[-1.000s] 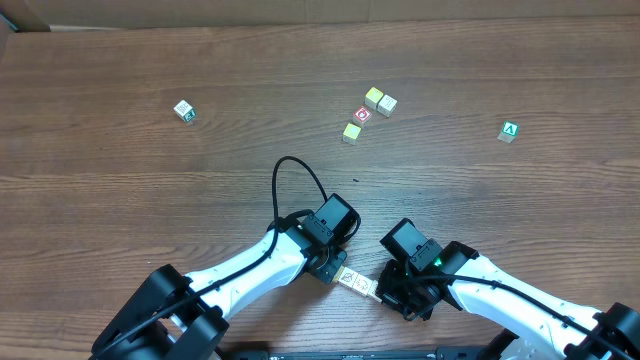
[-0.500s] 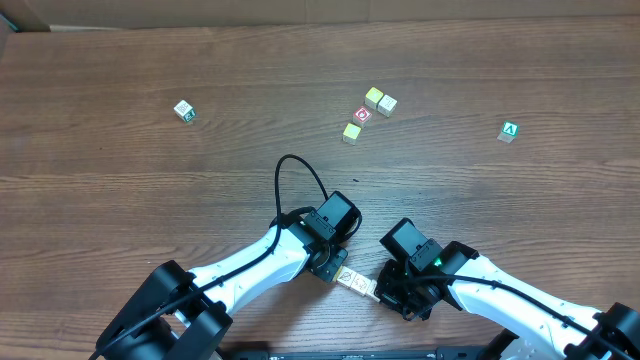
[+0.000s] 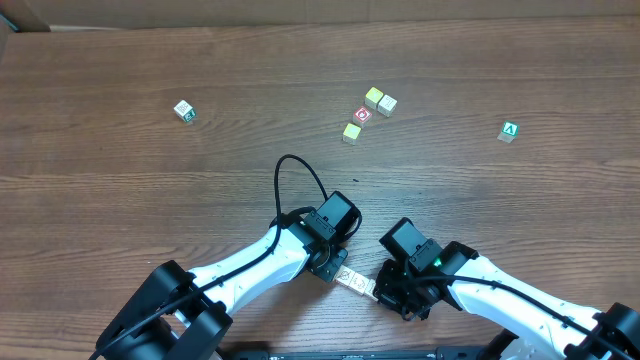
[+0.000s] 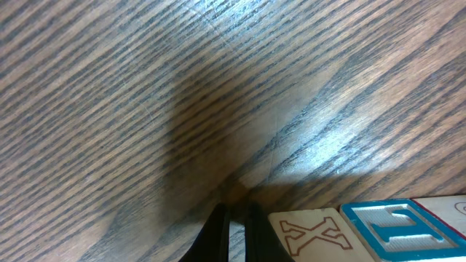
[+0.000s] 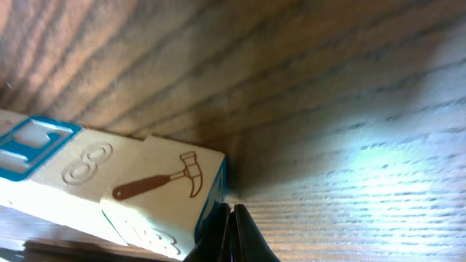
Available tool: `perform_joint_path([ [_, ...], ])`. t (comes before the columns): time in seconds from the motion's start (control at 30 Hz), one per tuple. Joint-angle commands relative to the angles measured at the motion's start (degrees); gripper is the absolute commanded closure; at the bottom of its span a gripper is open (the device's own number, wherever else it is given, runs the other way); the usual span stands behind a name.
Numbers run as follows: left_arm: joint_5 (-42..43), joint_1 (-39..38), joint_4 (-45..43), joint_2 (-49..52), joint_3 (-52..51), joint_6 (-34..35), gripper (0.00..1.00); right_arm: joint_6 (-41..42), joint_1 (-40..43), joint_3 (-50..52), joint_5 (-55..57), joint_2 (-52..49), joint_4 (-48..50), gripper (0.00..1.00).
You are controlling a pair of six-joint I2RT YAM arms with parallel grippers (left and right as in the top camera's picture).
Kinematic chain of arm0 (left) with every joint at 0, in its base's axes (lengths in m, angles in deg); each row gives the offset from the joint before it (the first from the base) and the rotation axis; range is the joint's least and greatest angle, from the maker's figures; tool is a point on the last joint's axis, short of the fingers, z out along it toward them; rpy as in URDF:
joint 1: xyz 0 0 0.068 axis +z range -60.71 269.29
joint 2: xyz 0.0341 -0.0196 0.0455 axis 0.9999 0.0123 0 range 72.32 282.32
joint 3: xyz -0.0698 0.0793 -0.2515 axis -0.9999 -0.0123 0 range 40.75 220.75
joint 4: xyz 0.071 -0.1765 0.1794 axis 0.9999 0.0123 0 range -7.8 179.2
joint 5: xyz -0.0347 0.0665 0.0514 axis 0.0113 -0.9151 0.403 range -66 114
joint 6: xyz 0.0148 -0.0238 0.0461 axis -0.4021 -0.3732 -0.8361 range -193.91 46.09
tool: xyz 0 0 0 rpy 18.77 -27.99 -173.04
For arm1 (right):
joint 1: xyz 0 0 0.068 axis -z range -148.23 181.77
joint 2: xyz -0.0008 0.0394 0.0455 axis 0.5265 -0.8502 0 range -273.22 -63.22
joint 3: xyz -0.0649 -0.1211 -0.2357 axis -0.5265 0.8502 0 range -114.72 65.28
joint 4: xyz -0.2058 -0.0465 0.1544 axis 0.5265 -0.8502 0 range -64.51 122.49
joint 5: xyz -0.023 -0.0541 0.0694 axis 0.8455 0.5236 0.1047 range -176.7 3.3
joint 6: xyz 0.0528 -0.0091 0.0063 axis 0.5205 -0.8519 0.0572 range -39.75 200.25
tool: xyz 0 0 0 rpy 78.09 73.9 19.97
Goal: Flip 4 blocks
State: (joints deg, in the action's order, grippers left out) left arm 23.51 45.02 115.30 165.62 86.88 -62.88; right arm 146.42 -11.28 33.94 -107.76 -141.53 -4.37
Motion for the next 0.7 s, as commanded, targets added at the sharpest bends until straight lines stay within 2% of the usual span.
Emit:
perform_joint_path([
  [0.0,1.4,-0.3,-0.2,3.0,-2.0,1.0,0.96,0.1,-2.0,-0.9,-0.5,-0.3,0.4,0.96],
  [0.67,-2.6,-0.3,-0.6,3.0,-2.0,0.6,0.96,1.1,-2.6,-0.9,-0.6,-0.3,0.8,0.96],
])
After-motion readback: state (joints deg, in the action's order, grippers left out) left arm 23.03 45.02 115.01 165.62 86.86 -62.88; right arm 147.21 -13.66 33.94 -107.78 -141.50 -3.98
